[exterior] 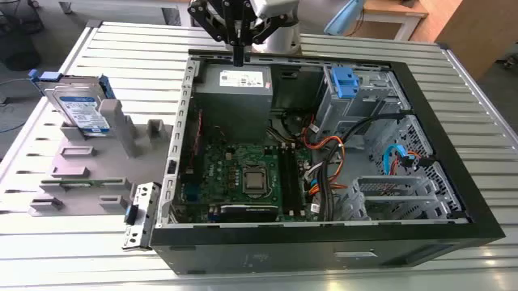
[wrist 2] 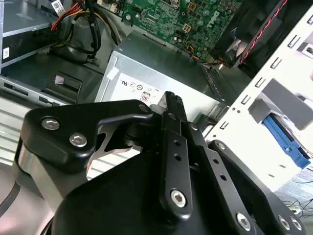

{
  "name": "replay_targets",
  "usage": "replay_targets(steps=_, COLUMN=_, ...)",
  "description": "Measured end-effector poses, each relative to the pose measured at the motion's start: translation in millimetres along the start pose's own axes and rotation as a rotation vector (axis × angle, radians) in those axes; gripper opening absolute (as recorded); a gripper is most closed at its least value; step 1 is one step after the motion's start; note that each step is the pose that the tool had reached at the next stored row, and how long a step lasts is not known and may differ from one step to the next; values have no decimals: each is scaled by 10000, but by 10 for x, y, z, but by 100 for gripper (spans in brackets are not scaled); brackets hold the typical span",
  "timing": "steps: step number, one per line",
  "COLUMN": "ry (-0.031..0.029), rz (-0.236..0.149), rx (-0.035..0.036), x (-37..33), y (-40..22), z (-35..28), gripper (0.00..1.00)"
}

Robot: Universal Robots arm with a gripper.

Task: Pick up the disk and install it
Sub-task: 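Reach for the disk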

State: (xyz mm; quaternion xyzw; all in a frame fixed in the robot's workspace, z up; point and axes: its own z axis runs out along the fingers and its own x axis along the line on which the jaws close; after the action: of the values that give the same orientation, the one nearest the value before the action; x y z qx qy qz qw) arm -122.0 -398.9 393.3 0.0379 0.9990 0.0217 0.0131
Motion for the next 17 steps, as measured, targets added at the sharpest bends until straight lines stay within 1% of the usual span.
replay_targets(steps=7, ry=0, rz=2, rx=0, x=10, y=0, z=0, gripper=11)
replay_targets(steps=17, ry=0, rz=-1, rx=0, x=80, y=-6, z=0, gripper=11)
